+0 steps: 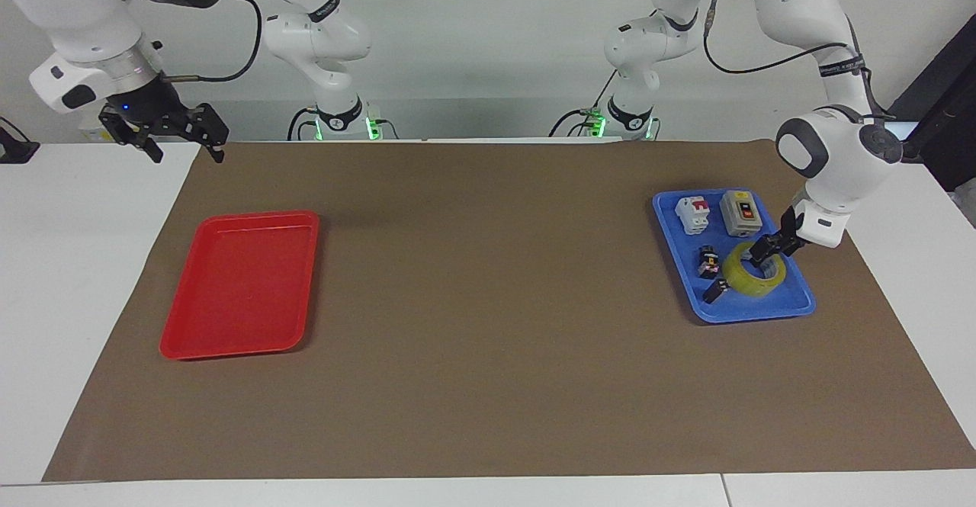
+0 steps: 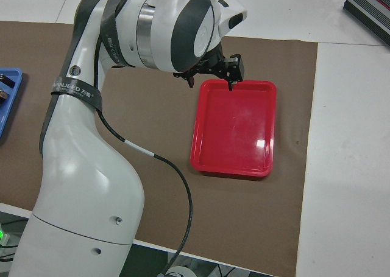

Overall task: Place and move tape with both arms
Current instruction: 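Reach the left gripper to the yellow tape roll and grasp it, then carry the tape with the left gripper to the table center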

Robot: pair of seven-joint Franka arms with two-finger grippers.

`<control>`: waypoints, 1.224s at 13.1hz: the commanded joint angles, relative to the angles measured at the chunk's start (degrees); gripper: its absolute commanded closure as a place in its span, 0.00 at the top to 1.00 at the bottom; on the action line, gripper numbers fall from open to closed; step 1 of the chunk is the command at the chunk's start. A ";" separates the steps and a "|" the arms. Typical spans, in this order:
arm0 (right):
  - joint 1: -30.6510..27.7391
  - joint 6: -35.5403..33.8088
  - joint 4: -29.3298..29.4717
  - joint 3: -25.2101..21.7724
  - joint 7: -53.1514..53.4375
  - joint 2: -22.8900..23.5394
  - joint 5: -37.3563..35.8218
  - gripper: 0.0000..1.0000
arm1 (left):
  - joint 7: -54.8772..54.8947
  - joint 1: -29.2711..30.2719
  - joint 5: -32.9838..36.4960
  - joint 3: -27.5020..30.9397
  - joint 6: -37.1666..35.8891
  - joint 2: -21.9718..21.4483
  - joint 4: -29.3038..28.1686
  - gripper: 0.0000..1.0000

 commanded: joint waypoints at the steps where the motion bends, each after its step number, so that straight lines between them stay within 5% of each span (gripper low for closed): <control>1: -0.52 0.66 -0.22 0.59 -0.41 -0.08 0.04 1.00 | -1.34 -0.26 -0.26 0.19 1.47 -0.08 -1.62 0.21; 2: -0.52 0.66 -0.30 0.59 -0.41 -0.08 0.04 1.00 | -1.08 0.00 -0.26 0.19 1.03 -0.25 -1.71 0.00; 6: -0.61 0.66 -0.30 0.59 -0.41 -0.08 0.04 1.00 | -0.99 0.45 -0.26 0.28 -4.23 -2.26 -0.05 0.00; 10: -0.52 0.66 -0.30 0.59 -0.32 -0.08 0.04 1.00 | -0.99 0.19 -0.17 0.37 -19.69 -7.44 9.00 0.00; 12: -0.61 0.66 -0.30 0.59 -0.32 -0.08 0.04 1.00 | -1.34 -1.30 -0.17 -0.24 -21.03 -11.23 7.52 0.00; 16: -0.61 0.66 -0.30 0.59 -0.41 -0.08 0.04 1.00 | -6.17 -14.10 1.32 -0.25 -16.39 -11.07 4.10 0.00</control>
